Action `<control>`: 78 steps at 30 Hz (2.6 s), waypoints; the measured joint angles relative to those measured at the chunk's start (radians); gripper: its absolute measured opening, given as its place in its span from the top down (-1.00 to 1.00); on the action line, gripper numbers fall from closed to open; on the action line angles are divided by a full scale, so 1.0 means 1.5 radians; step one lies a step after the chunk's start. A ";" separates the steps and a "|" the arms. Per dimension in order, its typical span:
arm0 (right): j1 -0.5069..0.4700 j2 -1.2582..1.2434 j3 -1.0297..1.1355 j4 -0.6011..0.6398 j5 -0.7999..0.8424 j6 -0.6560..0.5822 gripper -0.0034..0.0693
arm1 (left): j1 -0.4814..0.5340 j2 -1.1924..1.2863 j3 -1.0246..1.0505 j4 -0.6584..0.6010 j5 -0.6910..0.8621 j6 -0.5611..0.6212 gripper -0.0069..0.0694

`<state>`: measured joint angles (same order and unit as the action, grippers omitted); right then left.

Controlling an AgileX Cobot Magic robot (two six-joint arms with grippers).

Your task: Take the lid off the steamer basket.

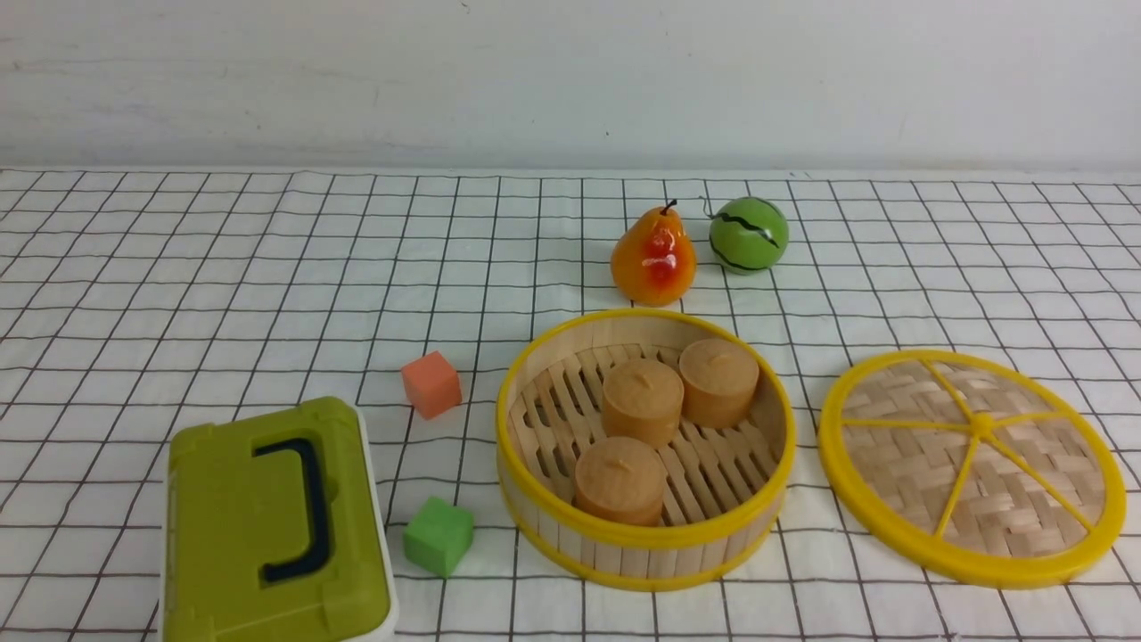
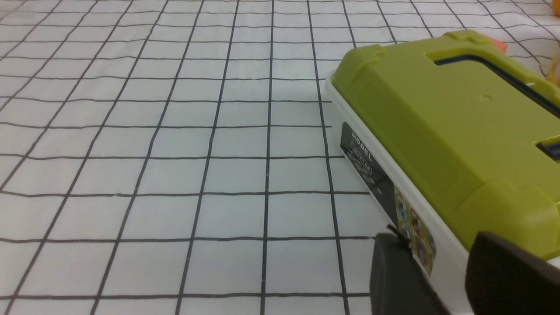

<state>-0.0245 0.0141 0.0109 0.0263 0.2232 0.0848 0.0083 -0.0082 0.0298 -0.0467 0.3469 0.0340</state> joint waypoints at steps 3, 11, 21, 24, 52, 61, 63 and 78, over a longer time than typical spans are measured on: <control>0.000 -0.015 0.011 0.002 0.040 0.003 0.97 | 0.000 0.000 0.000 0.000 0.000 0.000 0.19; 0.000 -0.016 0.006 0.002 0.105 0.003 0.97 | 0.000 0.000 0.000 0.000 0.000 0.000 0.19; 0.000 -0.016 0.006 0.002 0.108 0.003 0.97 | 0.000 0.000 0.000 0.000 0.000 0.000 0.19; 0.000 -0.016 0.006 0.002 0.108 0.003 0.97 | 0.000 0.000 0.000 0.000 0.000 0.000 0.19; 0.000 -0.016 0.006 0.002 0.108 0.003 0.91 | 0.000 0.000 0.000 0.000 0.000 0.000 0.19; 0.000 -0.016 0.006 0.002 0.108 0.003 0.90 | 0.000 0.000 0.000 0.000 0.000 0.000 0.19; 0.000 -0.016 0.006 0.002 0.108 0.003 0.90 | 0.000 0.000 0.000 0.000 0.000 0.000 0.19; 0.000 -0.016 0.006 0.002 0.108 0.005 0.86 | 0.000 0.000 0.000 0.000 0.000 0.000 0.19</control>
<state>-0.0245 -0.0107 0.0193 0.0299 0.3851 0.0923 0.0083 -0.0082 0.0298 -0.0467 0.3469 0.0340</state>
